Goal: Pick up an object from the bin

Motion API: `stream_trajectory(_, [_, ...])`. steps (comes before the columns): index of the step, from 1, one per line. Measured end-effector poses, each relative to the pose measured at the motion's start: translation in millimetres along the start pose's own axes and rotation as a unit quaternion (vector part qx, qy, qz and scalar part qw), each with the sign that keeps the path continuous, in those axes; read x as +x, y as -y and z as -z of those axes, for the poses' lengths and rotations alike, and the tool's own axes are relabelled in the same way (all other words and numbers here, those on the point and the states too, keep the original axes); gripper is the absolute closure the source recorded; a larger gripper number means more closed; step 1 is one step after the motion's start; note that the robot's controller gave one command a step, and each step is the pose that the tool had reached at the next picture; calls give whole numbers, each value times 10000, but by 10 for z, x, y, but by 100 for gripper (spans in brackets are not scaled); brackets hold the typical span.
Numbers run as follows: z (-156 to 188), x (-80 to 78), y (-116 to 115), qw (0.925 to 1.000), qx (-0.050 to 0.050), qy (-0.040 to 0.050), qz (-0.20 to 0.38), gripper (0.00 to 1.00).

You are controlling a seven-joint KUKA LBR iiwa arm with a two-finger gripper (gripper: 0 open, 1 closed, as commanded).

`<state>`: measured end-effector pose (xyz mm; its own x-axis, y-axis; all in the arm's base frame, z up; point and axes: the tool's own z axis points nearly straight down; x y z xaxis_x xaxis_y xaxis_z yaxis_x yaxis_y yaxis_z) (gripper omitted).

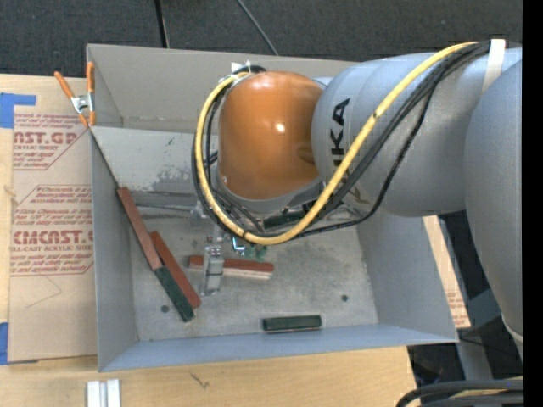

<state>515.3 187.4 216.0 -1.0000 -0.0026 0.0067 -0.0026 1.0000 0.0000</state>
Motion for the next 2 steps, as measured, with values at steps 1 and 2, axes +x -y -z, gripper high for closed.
stream_trajectory(1, [44, -20, 11, 10000, -7, 40, -10, 0])
stream_trajectory(2, [-685, -279, 360, 9998, -9, 65, 174, 0])
